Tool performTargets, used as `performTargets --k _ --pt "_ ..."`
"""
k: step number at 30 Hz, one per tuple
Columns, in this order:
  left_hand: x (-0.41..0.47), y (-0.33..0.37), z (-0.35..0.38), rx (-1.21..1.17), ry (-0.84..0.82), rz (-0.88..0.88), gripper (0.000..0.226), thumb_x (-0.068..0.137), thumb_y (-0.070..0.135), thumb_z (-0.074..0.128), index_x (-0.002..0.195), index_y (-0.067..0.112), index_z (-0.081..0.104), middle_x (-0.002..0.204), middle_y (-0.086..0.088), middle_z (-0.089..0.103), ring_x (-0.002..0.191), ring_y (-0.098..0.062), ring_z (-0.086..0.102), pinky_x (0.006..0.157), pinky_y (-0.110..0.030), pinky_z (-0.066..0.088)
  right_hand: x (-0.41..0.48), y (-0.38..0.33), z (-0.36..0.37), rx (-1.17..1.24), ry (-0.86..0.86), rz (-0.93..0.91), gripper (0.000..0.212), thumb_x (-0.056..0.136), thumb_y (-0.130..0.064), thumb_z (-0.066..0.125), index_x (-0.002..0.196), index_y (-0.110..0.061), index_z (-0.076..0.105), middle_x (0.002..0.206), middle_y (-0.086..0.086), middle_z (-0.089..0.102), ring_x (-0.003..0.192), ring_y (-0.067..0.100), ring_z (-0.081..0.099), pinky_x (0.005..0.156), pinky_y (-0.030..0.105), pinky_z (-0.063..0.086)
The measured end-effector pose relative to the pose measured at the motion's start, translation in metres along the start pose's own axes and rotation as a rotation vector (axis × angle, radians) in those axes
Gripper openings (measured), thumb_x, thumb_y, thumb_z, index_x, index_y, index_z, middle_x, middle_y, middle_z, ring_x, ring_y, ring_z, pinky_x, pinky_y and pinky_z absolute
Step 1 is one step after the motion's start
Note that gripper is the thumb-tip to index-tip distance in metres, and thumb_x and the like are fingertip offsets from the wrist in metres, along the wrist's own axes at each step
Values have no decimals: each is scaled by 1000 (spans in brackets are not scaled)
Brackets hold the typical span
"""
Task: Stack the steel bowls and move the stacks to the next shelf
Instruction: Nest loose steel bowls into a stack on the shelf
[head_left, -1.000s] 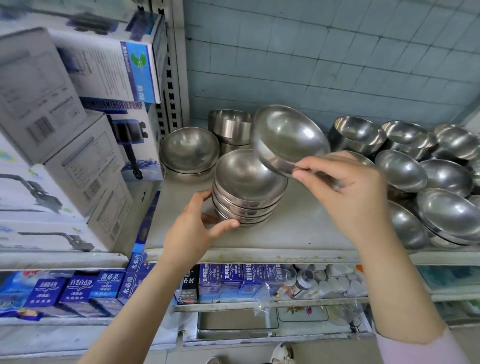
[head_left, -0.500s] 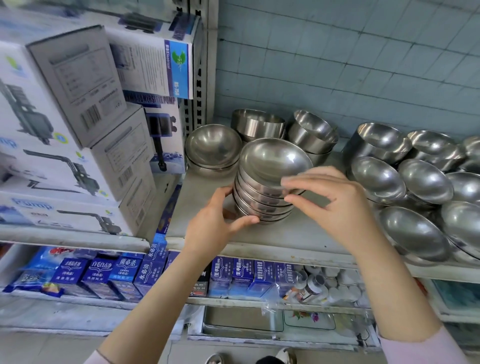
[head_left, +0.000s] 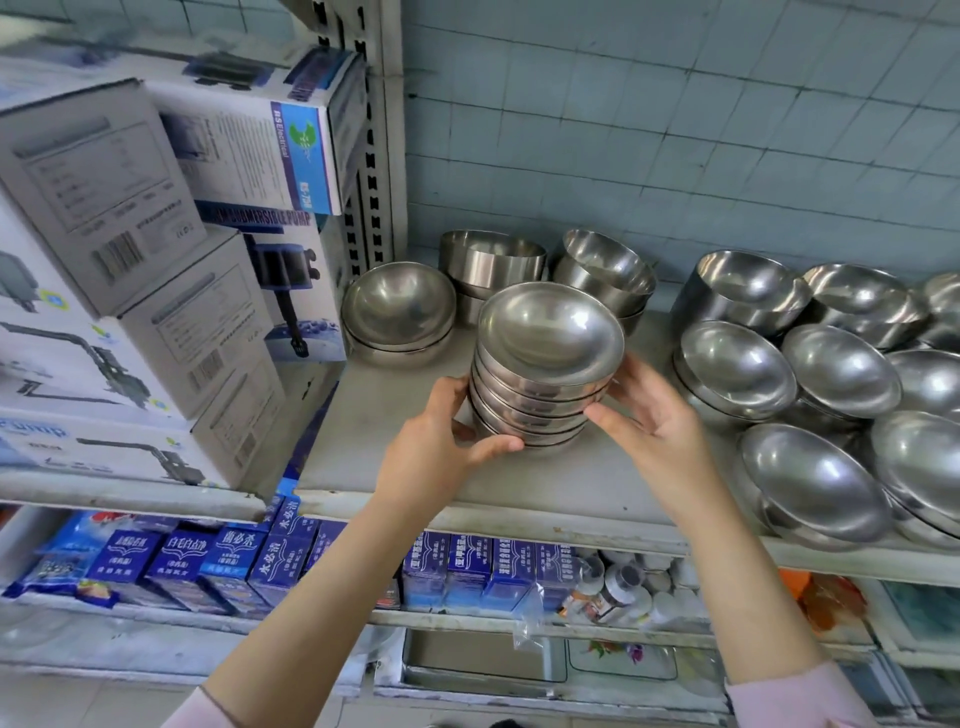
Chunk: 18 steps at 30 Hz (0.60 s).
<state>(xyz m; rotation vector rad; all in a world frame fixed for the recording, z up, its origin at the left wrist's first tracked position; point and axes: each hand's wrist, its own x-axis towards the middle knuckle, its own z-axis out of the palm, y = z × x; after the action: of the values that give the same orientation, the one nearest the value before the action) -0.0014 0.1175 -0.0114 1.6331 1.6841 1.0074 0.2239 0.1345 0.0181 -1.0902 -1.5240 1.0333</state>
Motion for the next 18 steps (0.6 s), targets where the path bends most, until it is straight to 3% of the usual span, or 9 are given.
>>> performTargets --k 3,6,8,10,13,15,18 --pt "5 9 12 -21 0 -19 97 47 79 64 125 25 42 110 0 68 90 -17 66 82 -42 54 8 6 -15 13 -24 15 67 84 -2 70 141 -26 46 134 -23 58 125 -6 54 88 8 46" --pt "5 12 17 -5 -8 -21 97 50 76 65 128 23 41 114 2 67 94 -17 67 83 -39 53 10 10 -21 43 -45 28 70 82 -3 70 144 -23 43 131 -26 60 127 -3 53 89 12 48" --pt "5 11 13 23 -40 -8 97 52 72 66 132 23 41 113 -1 68 97 -19 66 83 -34 52 9 14 -19 76 -49 21 76 83 -3 70 150 -17 36 139 -19 56 131 -2 50 90 16 50" --pt "5 8 1 82 -34 12 87 62 62 70 136 23 43 111 -1 66 95 -18 63 79 -30 48 4 19 -12 100 -71 21 88 81 -18 77 154 -18 28 149 -9 48 138 5 45 96 26 52" --pt "17 -4 -30 271 295 182 52 85 28 70 131 13 53 116 -6 64 102 -26 57 84 -35 44 -7 29 3 77 -71 67 101 72 -36 83 155 -22 27 154 -9 43 140 9 42 105 40 48" --pt "37 -9 -52 399 401 232 45 89 27 64 131 12 55 129 -9 60 119 -35 50 99 -41 38 -10 30 12 60 -50 60 95 73 -39 78 153 -21 31 151 -10 47 136 5 46 105 32 47" --pt "69 -11 -67 553 209 87 48 92 42 57 136 22 52 143 -4 50 135 -31 34 109 -41 26 -10 30 17 125 -1 54 86 77 -35 77 151 -16 36 148 -4 51 130 0 51 97 18 48"
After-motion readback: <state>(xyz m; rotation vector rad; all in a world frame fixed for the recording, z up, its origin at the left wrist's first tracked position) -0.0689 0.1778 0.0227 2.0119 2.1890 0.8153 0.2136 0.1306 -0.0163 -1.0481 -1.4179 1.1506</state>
